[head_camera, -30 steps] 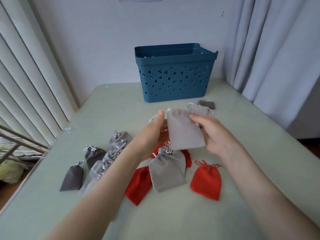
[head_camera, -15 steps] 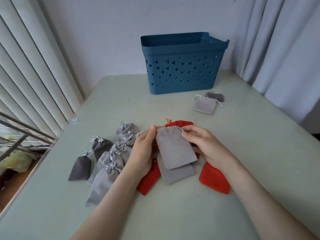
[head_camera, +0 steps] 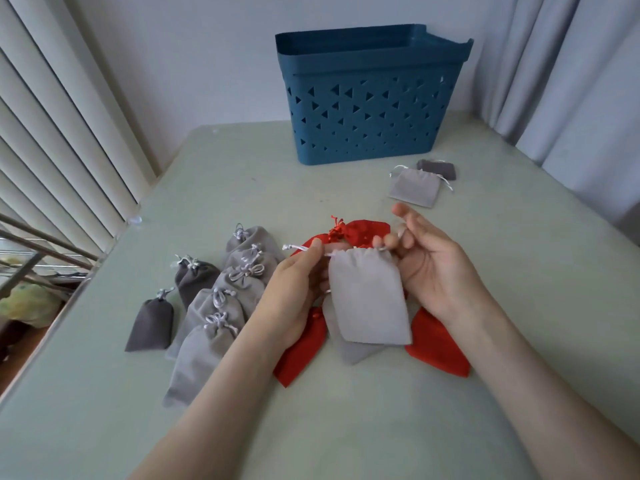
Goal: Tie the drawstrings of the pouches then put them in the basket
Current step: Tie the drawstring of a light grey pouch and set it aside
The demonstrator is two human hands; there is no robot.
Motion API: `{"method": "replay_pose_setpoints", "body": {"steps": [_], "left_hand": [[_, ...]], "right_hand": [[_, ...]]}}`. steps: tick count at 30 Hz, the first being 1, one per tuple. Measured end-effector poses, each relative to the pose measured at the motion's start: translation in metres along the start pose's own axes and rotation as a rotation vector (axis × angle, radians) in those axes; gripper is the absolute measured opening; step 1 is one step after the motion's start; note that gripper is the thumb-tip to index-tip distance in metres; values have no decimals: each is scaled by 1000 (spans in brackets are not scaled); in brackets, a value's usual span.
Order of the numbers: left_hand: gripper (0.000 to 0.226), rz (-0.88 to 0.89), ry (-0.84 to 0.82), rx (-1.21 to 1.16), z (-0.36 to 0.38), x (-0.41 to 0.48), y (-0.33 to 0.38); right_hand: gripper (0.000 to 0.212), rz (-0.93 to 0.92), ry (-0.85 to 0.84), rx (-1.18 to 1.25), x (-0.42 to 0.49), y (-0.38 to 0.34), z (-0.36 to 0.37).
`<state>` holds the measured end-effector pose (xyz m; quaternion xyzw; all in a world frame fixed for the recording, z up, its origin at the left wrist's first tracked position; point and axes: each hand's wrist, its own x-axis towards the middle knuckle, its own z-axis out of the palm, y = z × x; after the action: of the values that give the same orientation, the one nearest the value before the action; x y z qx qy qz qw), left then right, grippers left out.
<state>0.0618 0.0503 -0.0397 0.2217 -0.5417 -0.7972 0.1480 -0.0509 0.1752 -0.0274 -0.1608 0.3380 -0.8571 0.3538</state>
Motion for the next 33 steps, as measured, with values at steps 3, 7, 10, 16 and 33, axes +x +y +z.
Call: {"method": "replay_pose_setpoints", "body": {"steps": [3, 7, 10, 16, 33], "left_hand": [[42, 68, 55, -211, -3, 2, 9], [42, 60, 71, -149, -6, 1, 8], [38, 64, 45, 72, -4, 0, 3], [28, 110, -57, 296, 4, -7, 0], [43, 333, 108, 269, 12, -14, 4]], "right_hand": [[12, 36, 60, 46, 4, -4, -4], [9, 18, 23, -93, 5, -4, -8], [17, 15, -114, -188, 1, 1, -3], [42, -158, -260, -464, -4, 12, 5], [58, -254, -191, -871, -10, 17, 13]]}}
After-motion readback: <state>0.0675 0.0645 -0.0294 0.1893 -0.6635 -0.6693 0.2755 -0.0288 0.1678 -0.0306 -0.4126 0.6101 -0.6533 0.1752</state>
